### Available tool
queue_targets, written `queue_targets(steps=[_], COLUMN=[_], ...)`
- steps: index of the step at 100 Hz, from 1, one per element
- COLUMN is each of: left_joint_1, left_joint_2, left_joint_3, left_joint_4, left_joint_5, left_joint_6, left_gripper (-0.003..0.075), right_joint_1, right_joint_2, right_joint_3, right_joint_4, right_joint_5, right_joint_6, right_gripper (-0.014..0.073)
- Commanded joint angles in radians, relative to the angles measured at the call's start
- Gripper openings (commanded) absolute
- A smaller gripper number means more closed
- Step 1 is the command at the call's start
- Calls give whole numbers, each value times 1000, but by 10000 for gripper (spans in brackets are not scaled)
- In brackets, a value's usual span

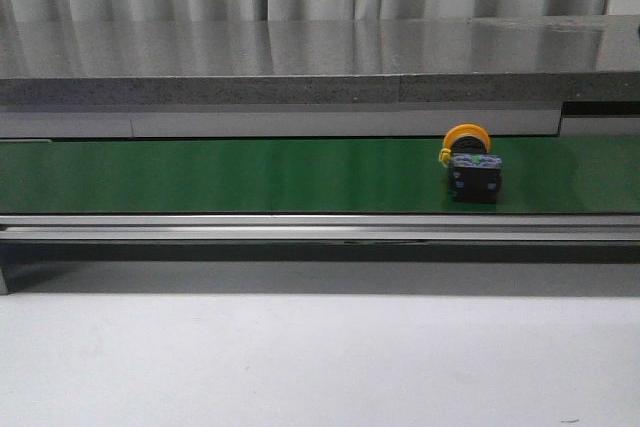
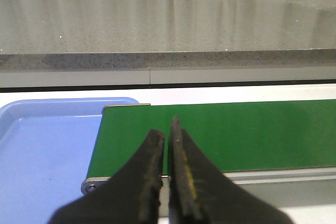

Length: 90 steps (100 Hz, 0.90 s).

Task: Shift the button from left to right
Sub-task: 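Lower the right gripper and grasp the button at the belt's end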

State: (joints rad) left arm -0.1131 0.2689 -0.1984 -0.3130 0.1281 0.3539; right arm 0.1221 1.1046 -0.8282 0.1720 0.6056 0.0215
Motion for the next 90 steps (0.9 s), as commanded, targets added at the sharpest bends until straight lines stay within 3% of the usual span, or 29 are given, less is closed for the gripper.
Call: queue_targets(steps=[1, 42, 90], left_joint_1=[-7, -7, -7], left_joint_2=[5, 5, 5], left_joint_3=[-30, -30, -30], left_joint_4=[-13, -13, -13], left_joint_5=[-82, -82, -82], left_joint_6=[-4, -4, -4], left_gripper=[5, 5, 5], right_joint_1=[24, 91, 91], right_joint_2=[50, 320, 424], right_joint_3=[-70, -198, -198], right_joint_4=[9, -20, -127], right_joint_5=[-66, -70, -118], right_joint_6=[-3, -56, -56], right_gripper=[613, 613, 603])
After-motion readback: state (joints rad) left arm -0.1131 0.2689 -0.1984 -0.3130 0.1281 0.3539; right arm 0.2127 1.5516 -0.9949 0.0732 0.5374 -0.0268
